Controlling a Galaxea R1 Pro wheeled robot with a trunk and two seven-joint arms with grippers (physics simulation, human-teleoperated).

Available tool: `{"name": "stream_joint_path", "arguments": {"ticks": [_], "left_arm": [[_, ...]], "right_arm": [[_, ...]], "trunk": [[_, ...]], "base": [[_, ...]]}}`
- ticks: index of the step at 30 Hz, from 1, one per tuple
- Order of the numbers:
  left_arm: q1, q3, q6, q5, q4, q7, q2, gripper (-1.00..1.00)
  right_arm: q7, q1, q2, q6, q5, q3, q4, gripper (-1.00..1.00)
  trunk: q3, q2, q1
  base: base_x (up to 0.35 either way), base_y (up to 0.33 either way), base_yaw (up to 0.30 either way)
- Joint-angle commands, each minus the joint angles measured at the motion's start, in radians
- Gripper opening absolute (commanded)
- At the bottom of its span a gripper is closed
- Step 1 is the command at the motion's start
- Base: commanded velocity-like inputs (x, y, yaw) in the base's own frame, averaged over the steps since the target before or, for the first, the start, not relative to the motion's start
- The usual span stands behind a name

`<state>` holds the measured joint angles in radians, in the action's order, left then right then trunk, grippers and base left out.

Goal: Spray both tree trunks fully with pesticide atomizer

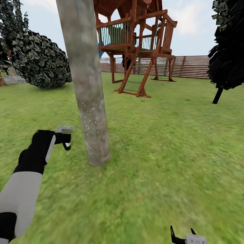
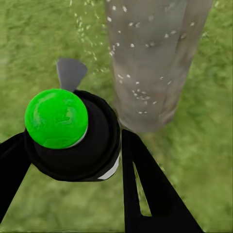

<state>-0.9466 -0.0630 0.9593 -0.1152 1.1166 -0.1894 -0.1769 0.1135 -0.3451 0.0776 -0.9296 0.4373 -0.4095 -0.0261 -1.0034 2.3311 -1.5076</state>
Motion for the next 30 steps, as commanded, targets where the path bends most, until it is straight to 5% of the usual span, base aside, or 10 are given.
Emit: {"name": "stream_joint_path", "arguments": {"ticks": [1,7,11,13,14,16,19,30], "left_arm": [[0.011,0.0,-0.018,0.006,0.0,0.0,-0.004,-1.0],[0.071,0.003,-0.077,0.016,0.0,0.003,0.007,-1.0],[0.143,0.0,-0.224,0.011,-0.066,0.019,0.064,-1.0],[0.152,-0.002,-0.325,0.011,-0.178,0.022,0.077,-1.0],[0.154,-0.003,-0.451,0.015,-0.306,0.057,0.085,-1.0],[0.154,-0.003,-0.607,0.069,-0.456,0.159,0.105,-1.0],[0.155,-0.002,-0.754,0.145,-0.618,0.275,0.114,-1.0],[0.199,0.0,-0.808,0.147,-0.648,0.283,0.114,-1.0]], "right_arm": [[0.0,0.0,0.0,0.0,0.0,0.0,0.0,1.0],[0.0,0.0,-0.001,0.0,0.0,0.0,0.0,1.0],[-0.001,0.0,-0.001,0.001,0.0,0.0,0.0,1.0],[-0.001,0.0,-0.001,0.001,0.0,0.0,0.0,1.0],[-0.001,0.0,-0.001,0.001,0.0,0.0,0.0,1.0],[-0.002,0.0,-0.001,0.002,0.0,0.0,0.0,1.0],[-0.002,0.0,-0.001,0.002,0.0,0.0,0.0,1.0],[-0.002,0.0,-0.001,0.0,0.001,0.0,0.0,1.0]], "trunk": [[0.0,0.0,0.0],[0.0,0.0,0.0],[0.0,0.0,0.0],[0.0,0.0,0.0],[0.0,0.0,0.0],[0.0,0.0,0.0],[0.0,0.0,0.0],[0.0,0.0,0.0]], "base": [[0.0,0.0,0.0],[0.0,0.0,0.0],[0.0,0.0,0.0],[0.0,0.0,0.0],[0.0,0.0,0.0],[0.0,0.0,0.0],[0.0,0.0,0.0],[0.089,-0.164,0.0]]}}
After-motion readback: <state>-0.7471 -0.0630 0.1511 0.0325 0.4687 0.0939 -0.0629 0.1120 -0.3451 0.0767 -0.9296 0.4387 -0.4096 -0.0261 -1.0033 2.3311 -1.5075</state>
